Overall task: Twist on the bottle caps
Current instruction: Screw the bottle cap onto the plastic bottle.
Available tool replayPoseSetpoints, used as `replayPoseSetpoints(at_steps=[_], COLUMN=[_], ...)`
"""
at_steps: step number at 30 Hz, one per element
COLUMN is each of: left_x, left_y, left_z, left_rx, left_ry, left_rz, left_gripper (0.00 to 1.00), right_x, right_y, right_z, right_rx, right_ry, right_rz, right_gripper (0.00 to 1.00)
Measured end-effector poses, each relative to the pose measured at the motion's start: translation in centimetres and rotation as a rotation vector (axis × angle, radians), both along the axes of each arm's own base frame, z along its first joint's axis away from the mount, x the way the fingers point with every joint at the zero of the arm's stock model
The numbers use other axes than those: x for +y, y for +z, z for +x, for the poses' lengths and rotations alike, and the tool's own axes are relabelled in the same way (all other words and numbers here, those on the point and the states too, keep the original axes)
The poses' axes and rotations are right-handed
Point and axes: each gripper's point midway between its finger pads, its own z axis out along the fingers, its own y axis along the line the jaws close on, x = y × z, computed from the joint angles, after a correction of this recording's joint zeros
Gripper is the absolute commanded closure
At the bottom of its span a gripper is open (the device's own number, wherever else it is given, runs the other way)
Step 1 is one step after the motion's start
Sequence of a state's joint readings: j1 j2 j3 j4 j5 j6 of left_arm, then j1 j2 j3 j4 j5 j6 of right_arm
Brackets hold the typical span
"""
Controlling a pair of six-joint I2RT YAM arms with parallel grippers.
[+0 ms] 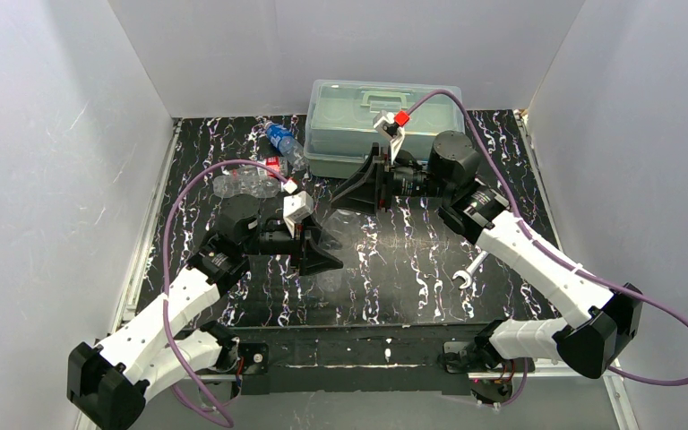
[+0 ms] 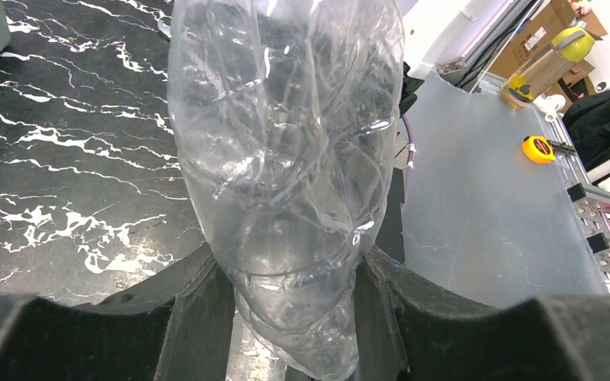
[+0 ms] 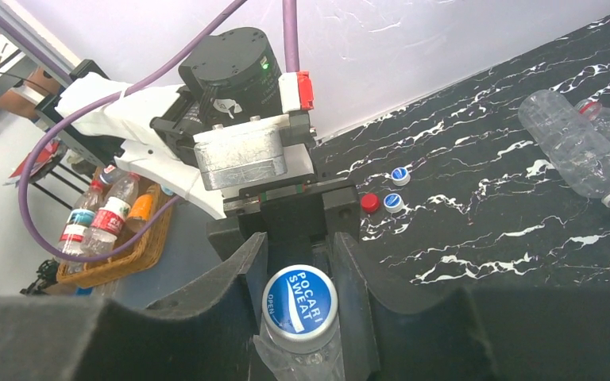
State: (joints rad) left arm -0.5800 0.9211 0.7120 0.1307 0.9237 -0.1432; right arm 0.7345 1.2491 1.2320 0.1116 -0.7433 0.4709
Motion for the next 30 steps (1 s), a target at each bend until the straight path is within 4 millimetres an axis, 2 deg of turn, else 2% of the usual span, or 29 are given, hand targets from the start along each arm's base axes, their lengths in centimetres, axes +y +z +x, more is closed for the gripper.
replayPoseSetpoints(at_steps=[11,21,30], left_x=[0.0,0.5,1.5], left_y=[-0.4,-0.7,-2.6], left_z=[0.7,4.8,7.7], left_rx=[0.011,-0.028,-0.038], left_ry=[0.036,0.208,0.339], left_rz=[0.014,0.128,0.252], left_gripper=[1.0,1.0,1.0], right_x=[-0.1,-0.3,-0.9], right_y=[-0.6,-1.2,-4.0], right_z=[0.9,4.9,8.6], right_rx=[0.011,0.038,0.146], right_ry=[-0.055,-0.255,-0.494], right_rz=[-0.04,-0.137,-0.266], right_gripper=[0.99,0.99,0.99])
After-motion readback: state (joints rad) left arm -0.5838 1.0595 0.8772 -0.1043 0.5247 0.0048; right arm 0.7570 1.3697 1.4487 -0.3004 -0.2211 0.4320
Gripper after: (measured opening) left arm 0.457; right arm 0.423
